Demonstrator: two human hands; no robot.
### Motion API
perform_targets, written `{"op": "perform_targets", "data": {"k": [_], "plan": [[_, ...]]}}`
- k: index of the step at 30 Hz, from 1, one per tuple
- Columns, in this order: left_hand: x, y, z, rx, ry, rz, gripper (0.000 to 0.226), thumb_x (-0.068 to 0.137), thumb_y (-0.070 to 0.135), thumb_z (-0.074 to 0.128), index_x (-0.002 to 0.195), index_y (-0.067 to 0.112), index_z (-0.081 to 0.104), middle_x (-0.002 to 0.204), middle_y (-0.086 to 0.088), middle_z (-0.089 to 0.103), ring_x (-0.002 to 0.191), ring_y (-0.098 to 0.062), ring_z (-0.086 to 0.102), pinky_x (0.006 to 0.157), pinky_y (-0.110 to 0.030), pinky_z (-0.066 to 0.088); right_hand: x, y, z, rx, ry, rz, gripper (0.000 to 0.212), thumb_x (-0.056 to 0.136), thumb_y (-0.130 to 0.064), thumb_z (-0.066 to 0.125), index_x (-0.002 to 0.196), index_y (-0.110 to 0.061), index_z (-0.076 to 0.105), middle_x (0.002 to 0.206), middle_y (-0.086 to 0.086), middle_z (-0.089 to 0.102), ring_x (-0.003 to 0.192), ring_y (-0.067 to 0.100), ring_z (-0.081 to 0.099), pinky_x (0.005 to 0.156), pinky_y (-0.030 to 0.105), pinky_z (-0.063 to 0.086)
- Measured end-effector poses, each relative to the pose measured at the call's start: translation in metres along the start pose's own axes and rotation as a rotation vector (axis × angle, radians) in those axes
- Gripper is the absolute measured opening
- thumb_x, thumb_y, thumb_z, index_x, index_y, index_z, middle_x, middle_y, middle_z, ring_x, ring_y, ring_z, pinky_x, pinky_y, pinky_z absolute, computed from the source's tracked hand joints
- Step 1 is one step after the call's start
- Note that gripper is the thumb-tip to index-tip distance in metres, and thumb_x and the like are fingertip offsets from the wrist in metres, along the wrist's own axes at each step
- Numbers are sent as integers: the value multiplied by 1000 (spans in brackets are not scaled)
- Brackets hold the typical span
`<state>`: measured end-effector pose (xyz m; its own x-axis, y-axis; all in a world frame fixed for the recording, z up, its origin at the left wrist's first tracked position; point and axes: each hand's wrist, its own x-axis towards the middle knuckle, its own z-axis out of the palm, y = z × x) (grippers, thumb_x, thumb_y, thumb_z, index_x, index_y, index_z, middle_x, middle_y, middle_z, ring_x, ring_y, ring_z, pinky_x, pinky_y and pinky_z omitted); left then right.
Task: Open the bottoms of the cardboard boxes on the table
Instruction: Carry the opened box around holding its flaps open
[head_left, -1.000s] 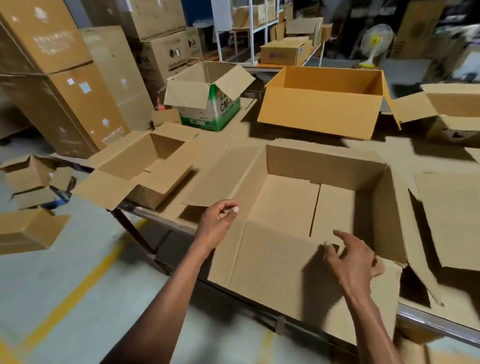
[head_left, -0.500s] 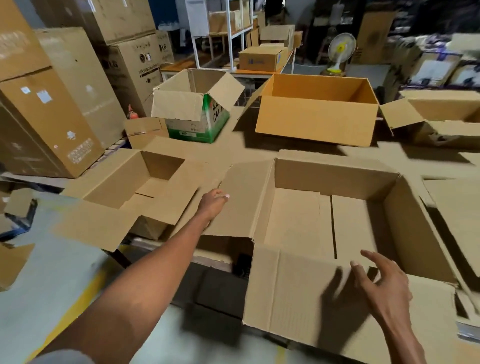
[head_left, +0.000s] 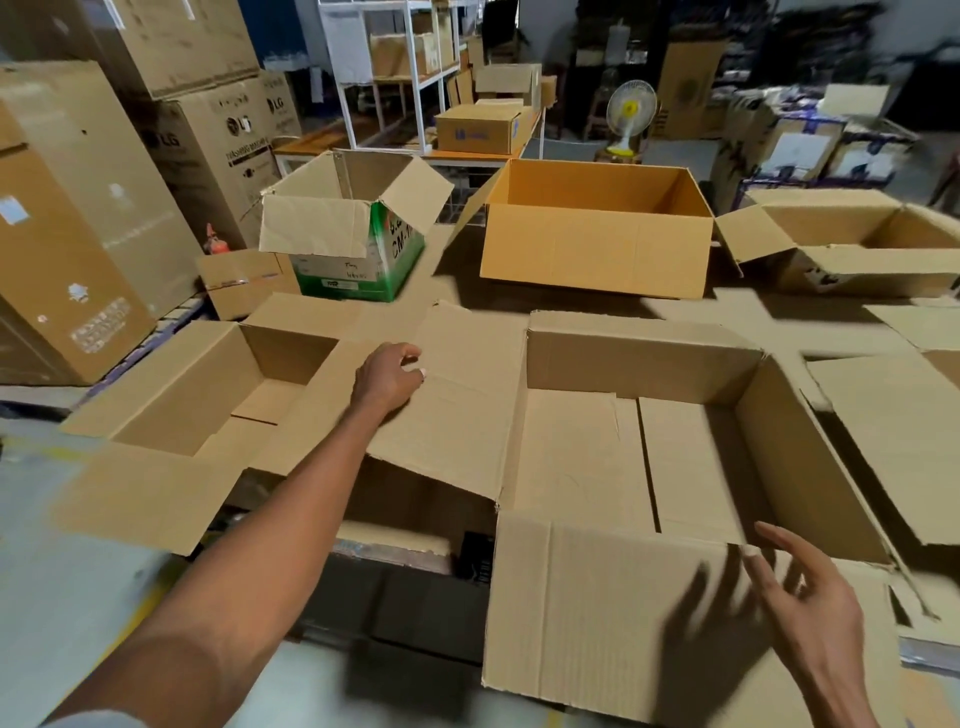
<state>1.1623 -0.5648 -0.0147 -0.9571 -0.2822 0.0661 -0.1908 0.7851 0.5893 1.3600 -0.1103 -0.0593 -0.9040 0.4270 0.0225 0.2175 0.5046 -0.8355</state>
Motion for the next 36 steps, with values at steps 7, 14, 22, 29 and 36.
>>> {"op": "perform_targets", "data": {"k": [7,14,22,29,36], "plan": [[-6,46,-45,-271,-152,178,52,88,0,63,129,33,63,150,6,49,97,-3,59,72,-10,49,0,-21,17,96,-13,-21,27,92,-24,70,101,-48,61,123,11,66,116,33,58,102,48,45],[-4,65,-28,-65,-284,196,59,84,-1,71,136,25,60,152,1,48,135,-16,48,89,-20,44,2,-20,18,118,-15,15,31,93,-20,69,123,-21,69,133,10,62,126,33,54,105,49,44],[-7,46,-55,57,-216,139,67,81,1,76,142,17,54,142,-2,58,133,-17,51,108,-33,38,2,-14,10,171,-7,-8,29,93,-18,68,122,-20,69,122,0,67,113,11,57,98,30,44],[-16,36,-80,162,-153,195,68,78,-8,75,140,9,54,137,-8,62,130,-22,54,109,-38,39,19,-7,4,135,3,-53,26,92,-18,69,117,-24,71,110,-14,64,93,-9,56,88,23,45],[-15,45,-73,217,-156,177,67,78,-7,77,139,10,56,134,-12,63,128,-28,55,107,-41,41,96,3,-30,13,-6,33,27,95,-28,63,120,-20,70,118,3,67,104,14,56,91,30,45]]}}
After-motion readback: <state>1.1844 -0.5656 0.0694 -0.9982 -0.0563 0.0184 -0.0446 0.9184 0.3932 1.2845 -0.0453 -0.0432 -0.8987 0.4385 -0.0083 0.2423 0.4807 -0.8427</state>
